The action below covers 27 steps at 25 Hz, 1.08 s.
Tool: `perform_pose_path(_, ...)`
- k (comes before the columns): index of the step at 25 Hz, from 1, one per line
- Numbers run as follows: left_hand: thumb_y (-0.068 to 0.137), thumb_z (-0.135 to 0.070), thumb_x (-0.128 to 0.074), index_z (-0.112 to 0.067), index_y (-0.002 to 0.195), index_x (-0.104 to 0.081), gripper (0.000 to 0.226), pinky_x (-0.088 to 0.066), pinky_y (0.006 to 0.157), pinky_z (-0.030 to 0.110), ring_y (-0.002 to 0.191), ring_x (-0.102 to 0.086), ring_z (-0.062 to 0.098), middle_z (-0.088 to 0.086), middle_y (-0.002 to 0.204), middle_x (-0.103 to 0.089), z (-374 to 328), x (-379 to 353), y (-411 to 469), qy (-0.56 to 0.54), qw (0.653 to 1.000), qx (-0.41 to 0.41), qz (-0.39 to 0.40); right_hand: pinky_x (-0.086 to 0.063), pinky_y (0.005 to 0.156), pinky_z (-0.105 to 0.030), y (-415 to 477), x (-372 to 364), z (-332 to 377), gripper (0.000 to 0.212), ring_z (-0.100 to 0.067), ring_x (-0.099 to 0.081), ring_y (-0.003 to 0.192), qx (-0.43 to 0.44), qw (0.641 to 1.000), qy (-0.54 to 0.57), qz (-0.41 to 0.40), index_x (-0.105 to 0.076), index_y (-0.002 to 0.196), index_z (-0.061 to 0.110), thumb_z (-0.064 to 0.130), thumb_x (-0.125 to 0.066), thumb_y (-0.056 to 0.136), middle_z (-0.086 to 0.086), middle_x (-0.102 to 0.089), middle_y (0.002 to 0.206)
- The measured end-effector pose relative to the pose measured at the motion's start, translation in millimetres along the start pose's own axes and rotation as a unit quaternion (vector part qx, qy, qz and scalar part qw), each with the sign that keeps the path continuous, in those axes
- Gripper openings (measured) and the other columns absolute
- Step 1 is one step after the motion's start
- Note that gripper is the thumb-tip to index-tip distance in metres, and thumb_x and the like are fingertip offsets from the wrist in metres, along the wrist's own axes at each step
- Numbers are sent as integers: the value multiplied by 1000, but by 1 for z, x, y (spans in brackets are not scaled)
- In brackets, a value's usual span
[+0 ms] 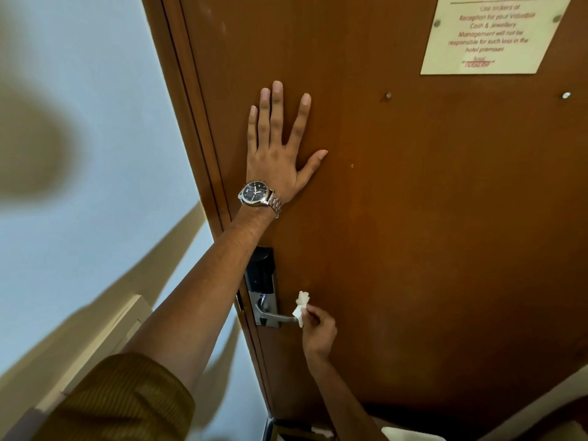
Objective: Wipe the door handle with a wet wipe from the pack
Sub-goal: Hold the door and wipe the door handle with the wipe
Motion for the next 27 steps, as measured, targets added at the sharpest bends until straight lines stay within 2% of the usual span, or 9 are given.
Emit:
perform_pose_path(5,100,-76,-32,-23,163,-18,83,-7,129,52,155,-17,41,24,166,-20,-2,-3,0,-2,1000,-4,-5,-49,79,-10,-3,-2,6,24,-7,-60,98,228,916,-296,144,-68,118,15,12,-58,96,4,-60,111)
perform_pose_path(7,100,-76,-33,-24,163,-17,83,-5,129,51,155,-17,41,24,166,-20,-2,-4,1,-1,1000,-5,-10,-48,73,-7,-1,0,13,19,-11,-63,97,207,935,-262,123,-69,112,15,12,-59,96,3,-62,107)
perform_pose_path(10,100,-76,-32,-24,163,-18,83,-4,129,51,155,-17,41,24,166,-21,-2,-4,3,-6,1000,-5,-12,-54,79,-21,25,0,27,19,-20,-66,101,112,959,-244,92,-71,111,9,13,-61,95,-8,-70,112)
perform_pose_path(12,100,-76,-32,-24,162,-19,83,-4,129,51,155,-17,41,24,166,-21,-2,-3,1,-4,1000,-3,-11,-54,84,-27,30,-2,25,21,-19,-65,103,125,939,-298,118,-70,115,10,15,-59,97,-9,-69,116)
perform_pose_path(15,100,-76,-33,-23,162,-20,83,-6,129,51,155,-18,41,25,165,-22,-3,-3,1,-7,1000,-6,-10,-51,89,-23,2,-5,19,30,-16,-58,109,229,896,-355,133,-63,123,17,9,-55,95,-3,-60,122)
perform_pose_path(19,100,-76,-34,-22,161,-24,82,-9,128,53,154,-22,42,26,164,-25,-3,-1,4,-8,1000,-1,-13,-50,96,-34,-16,-19,9,41,-28,-53,119,324,827,-422,180,-57,132,11,2,-55,92,-13,-56,131)
perform_pose_path(21,100,-75,-34,-22,160,-25,81,-8,128,52,154,-22,42,26,164,-26,-4,-1,1,-6,1000,0,-11,-49,97,-41,-26,-32,12,36,-32,-55,115,345,801,-435,224,-60,127,8,6,-57,91,-16,-59,127)
perform_pose_path(24,100,-75,-34,-22,161,-24,81,-8,128,52,154,-21,42,25,164,-25,-3,-2,1,-7,1000,0,-8,-54,89,-46,-41,-58,24,38,-30,-63,104,394,718,-538,200,-70,108,11,10,-78,70,-12,-69,111)
perform_pose_path(27,100,-76,-34,-23,161,-24,82,-10,128,53,154,-21,42,25,164,-25,-3,-2,3,-4,1000,1,-9,-57,73,-43,-43,-85,40,24,-29,-67,89,355,718,-571,181,-75,82,11,10,-83,60,-12,-72,90)
Point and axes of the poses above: each hand's wrist, its own y-axis towards the middle knuckle, its own x-axis out of the back of the hand, z = x × y, the point moved 6 cm from there along y, towards the middle knuckle
